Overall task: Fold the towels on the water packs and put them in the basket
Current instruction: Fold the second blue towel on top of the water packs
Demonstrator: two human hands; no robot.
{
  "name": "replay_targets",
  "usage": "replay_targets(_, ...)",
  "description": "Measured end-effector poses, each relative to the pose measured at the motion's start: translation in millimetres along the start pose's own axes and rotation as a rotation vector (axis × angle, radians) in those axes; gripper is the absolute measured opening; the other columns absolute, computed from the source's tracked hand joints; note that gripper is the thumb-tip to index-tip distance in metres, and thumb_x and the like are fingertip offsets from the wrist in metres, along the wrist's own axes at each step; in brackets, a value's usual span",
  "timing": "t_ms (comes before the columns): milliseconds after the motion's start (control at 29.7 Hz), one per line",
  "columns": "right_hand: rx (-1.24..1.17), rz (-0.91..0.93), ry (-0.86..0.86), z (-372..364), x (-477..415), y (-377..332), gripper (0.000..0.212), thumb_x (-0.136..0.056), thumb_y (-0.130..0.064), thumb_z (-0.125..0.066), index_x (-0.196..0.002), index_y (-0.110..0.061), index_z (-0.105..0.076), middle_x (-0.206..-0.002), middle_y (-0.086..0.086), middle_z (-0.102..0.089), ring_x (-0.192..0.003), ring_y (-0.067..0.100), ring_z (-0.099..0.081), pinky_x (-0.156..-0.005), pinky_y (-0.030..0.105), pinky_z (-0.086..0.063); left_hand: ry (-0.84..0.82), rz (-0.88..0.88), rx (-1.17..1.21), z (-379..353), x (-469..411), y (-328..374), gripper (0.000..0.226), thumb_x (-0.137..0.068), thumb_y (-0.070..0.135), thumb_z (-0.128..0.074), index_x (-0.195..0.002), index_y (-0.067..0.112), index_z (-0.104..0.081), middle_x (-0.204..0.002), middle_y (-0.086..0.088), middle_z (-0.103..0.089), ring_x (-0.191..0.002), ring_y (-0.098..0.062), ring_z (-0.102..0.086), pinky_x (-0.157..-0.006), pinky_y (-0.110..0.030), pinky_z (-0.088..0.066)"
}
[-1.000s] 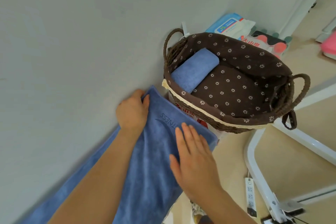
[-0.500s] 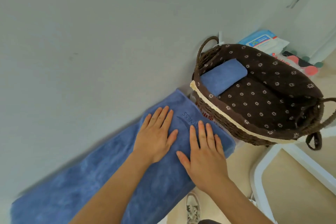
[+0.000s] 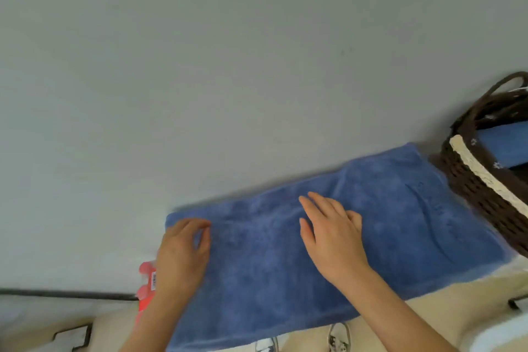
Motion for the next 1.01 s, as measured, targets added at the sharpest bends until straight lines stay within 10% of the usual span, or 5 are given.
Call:
replay_targets(269, -0.030, -0.079, -0.147, -41.4, -60.4, -24.8, 0.028, -0.096, -0.019, -0.051, -0.121, -0.012, -0.063, -0.107, 0.011, -0.060, -0.097, 0.032, -0.057, -0.077, 0.042, -0.050, -0.013, 0.441, 0.291, 16.6, -14.4, -100.3, 0.013, -0.091, 0.027, -0.056, -0.101, 0.029, -0.064, -0.094, 0.015, -0.065, -0.089, -0.009, -0.061, -0.070, -0.024, -0.040)
replay_targets(572, -0.048, -0.142, -0.029, -44.1, -72.4, -34.4, 0.014, -0.093, -0.013, -0.053, -0.093, -0.009, -0.067, -0.092, 0.007, -0.064, -0.080, 0.025, -0.058, -0.063, 0.032, -0.043, -0.069, 0.493, 0.413, 1.5, -36.0, -120.7, 0.014, -0.085, 0.023, -0.065, -0.098, 0.026, -0.063, -0.097, 0.011, -0.066, -0.095, -0.013, -0.062, -0.080, -0.026, -0.046)
replay_targets(875, 0.050, -0.212, 0.046, -32.7, -63.4, -49.2, 0.021, -0.090, -0.015, -0.054, -0.106, -0.009, -0.066, -0.094, 0.011, -0.068, -0.084, 0.031, -0.061, -0.072, 0.043, -0.050, -0.214, 0.678, 0.738, -11.6, -23.4, -142.6, 0.039, -0.083, 0.033, -0.072, -0.114, 0.023, -0.051, -0.106, -0.005, -0.066, -0.095, -0.022, -0.064, -0.080, -0.036, -0.054)
replay_targets(1010, -0.101, 0.041, -0.021, -28.2, -26.5, -129.6, 0.027, -0.085, -0.021, -0.053, -0.108, -0.015, -0.065, -0.099, 0.004, -0.068, -0.088, 0.028, -0.064, -0.075, 0.038, -0.052, -0.221, 0.657, 0.819, -10.1, -22.6, -145.3, 0.030, -0.087, 0.025, -0.067, -0.113, 0.024, -0.053, -0.103, -0.004, -0.067, -0.096, -0.022, -0.064, -0.080, -0.034, -0.053)
Point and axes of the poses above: each hand's wrist, its own x-axis away from the middle knuckle, its own z-axis out of the back of the hand, y = z × x, the point moved 9 cm from there along -x, towards the middle knuckle
